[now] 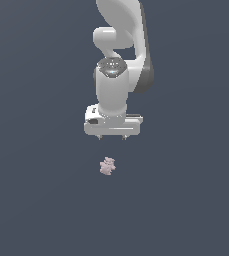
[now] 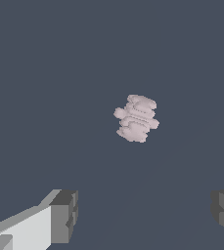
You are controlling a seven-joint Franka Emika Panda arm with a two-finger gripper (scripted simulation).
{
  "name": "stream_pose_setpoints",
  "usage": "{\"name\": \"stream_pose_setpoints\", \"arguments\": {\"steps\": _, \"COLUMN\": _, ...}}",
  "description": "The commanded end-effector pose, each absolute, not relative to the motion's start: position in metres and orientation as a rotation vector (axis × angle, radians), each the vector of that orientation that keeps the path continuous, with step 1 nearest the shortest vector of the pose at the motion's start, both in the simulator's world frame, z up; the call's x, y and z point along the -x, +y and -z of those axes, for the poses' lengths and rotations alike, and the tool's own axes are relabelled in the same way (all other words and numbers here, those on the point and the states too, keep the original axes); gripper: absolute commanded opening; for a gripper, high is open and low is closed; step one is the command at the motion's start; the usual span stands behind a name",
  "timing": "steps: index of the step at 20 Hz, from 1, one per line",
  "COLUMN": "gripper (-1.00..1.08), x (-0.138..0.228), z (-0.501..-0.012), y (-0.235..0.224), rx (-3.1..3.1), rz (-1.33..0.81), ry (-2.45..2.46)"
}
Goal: Pick up the object and move it to a goal position.
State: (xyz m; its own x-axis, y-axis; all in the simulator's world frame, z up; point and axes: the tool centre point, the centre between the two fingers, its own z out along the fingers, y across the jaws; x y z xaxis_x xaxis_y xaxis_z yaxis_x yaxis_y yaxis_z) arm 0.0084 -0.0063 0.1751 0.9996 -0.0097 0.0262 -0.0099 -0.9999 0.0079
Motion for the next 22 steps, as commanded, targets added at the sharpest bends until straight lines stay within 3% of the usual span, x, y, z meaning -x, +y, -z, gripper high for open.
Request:
{"name": "stream_pose_setpoints", "arguments": {"steps": 1, "gripper": 1.0, "x": -0.008, "z": -0.175, "y": -0.006, "rx": -3.133, "rz": -0.041, "ry": -0.015}}
{"name": "stream_pose_setpoints", "arguments": {"steps": 22, "gripper": 1.0, "x": -0.021, "z": -0.166, "y": 0.002, "rx": -3.145, "rz": -0.037, "ry": -0.048}}
